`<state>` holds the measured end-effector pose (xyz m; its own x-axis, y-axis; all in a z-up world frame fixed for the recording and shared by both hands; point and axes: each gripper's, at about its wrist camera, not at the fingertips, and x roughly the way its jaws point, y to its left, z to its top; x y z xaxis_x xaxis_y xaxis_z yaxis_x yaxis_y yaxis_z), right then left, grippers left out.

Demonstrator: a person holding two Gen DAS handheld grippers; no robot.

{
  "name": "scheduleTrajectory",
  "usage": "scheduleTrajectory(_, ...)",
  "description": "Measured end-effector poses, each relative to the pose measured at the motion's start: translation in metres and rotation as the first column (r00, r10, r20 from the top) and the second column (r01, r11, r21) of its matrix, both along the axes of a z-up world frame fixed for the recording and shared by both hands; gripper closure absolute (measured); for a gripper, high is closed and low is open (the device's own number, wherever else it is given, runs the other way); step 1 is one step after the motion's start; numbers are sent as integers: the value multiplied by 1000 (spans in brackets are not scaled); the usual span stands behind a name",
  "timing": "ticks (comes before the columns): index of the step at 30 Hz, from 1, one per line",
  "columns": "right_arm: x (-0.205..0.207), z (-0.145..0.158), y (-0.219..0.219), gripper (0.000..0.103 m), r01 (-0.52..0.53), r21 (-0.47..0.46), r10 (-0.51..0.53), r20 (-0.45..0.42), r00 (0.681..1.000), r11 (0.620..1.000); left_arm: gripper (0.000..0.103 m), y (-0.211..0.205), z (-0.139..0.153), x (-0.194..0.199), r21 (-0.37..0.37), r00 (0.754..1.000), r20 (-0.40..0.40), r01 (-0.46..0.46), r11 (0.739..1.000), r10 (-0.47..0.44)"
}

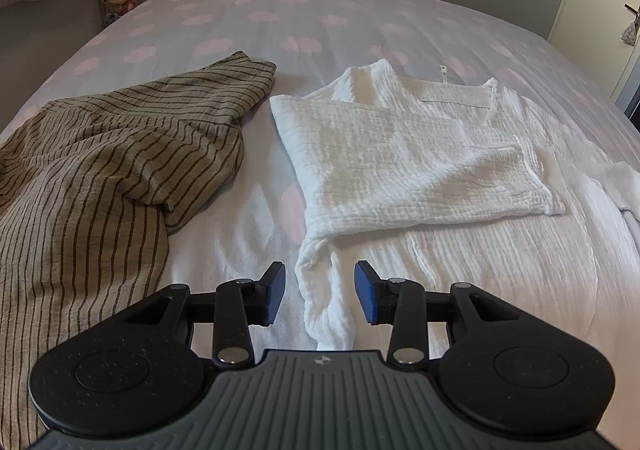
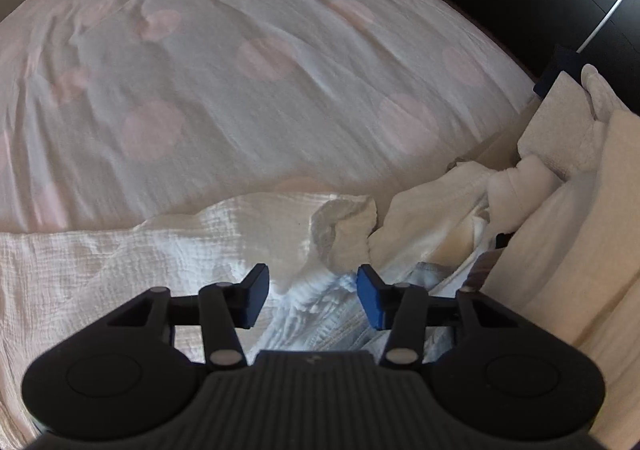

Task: Fold clothes

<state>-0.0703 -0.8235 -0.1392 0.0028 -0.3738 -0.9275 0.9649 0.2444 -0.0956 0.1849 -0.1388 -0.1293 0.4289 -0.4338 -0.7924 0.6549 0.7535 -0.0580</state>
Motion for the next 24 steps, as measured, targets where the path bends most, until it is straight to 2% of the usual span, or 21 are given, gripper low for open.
scheduleTrajectory(1, 0, 2, 1, 73, -7, -14, 8, 5, 1000, 1000, 67, 1, 0, 0, 1, 1000, 0, -1, 1000, 1)
scheduleTrajectory(2, 1, 3, 2, 85, -15, -27, 15, 9, 1000, 1000, 67, 3, 0, 0, 3, 1000, 0, -2, 1000, 2)
scheduleTrajectory(3, 1, 6, 3, 89, -25, -42, 25, 14, 1000, 999, 67, 4, 1, 1, 4, 1000, 0, -3, 1000, 3)
scheduleTrajectory(5, 5, 18, 9, 93, -53, -78, 55, 25, 998, 996, 67, 6, 2, 2, 5, 1000, 1, -7, 1000, 7)
scheduleTrajectory(9, 15, 60, 24, 93, -80, -177, 98, 99, 990, 981, 67, 10, 10, 2, -24, 1000, 6, -13, 1000, 13)
scheduleTrajectory(14, 42, 121, 55, 93, -140, -303, 202, 184, 962, 943, 67, 17, 23, -6, -67, 1000, 22, -8, 998, 10)
scheduleTrajectory(17, 67, 155, 85, 97, -203, -379, 301, 220, 928, 903, 67, 22, 28, -7, -90, 999, 25, -20, 996, 22)
scheduleTrajectory(20, 98, 181, 120, 98, -282, -443, 414, 235, 880, 851, 67, 28, 32, -8, -101, 999, 30, -28, 994, 31)
scheduleTrajectory(24, 143, 197, 167, 98, -397, -475, 545, 225, 808, 785, 67, 34, 34, -10, -94, 999, 41, -23, 995, 27)
